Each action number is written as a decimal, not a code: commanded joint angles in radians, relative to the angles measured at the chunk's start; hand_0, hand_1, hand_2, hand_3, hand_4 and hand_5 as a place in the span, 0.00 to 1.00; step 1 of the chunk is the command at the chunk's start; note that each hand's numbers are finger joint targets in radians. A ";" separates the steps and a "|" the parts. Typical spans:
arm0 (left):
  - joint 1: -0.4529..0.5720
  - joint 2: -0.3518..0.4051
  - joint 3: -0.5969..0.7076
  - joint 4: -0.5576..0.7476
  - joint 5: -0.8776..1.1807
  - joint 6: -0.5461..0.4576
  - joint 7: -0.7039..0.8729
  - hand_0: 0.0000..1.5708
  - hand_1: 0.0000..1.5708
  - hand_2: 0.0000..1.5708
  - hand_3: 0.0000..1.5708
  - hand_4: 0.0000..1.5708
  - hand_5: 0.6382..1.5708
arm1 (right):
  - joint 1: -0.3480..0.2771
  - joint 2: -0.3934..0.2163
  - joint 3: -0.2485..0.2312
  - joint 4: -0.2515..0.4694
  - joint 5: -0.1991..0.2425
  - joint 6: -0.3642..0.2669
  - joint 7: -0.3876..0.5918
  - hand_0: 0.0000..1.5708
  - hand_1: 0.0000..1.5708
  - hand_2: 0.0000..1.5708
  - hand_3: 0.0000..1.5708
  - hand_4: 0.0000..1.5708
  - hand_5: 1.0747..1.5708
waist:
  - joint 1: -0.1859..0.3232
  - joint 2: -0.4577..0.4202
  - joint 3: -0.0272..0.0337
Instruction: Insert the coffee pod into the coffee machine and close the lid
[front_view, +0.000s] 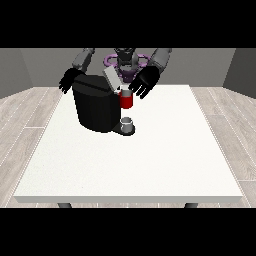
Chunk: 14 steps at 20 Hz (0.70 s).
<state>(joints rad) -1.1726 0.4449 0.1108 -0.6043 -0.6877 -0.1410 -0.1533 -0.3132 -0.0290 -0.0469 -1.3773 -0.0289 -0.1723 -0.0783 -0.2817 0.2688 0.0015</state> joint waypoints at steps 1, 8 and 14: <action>-0.026 0.021 0.002 -0.002 -0.003 -0.029 -0.006 0.68 0.68 0.71 0.59 0.24 1.00 | -0.023 -0.019 -0.025 0.016 -0.008 0.004 -0.012 0.00 0.00 0.00 0.00 0.30 1.00 | 0.006 0.009 -0.0012; 0.002 0.052 -0.050 0.019 -0.065 -0.061 -0.050 0.00 0.00 0.00 0.00 0.00 1.00 | -0.033 -0.021 -0.017 -0.018 -0.024 0.016 0.036 0.00 0.00 0.00 0.00 0.24 1.00 | -0.011 0.020 -0.0014; 0.031 -0.021 -0.061 0.005 -0.081 -0.021 -0.002 0.00 0.00 0.00 0.00 0.00 1.00 | -0.001 -0.019 0.000 -0.006 -0.002 0.009 0.040 0.00 0.00 0.00 0.00 0.25 1.00 | -0.011 -0.034 -0.0014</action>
<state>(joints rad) -1.1703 0.4658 0.0643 -0.6078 -0.7489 -0.1938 -0.1743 -0.3258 -0.0415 -0.0573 -1.3672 -0.0283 -0.1790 -0.0554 -0.2769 0.2540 0.0023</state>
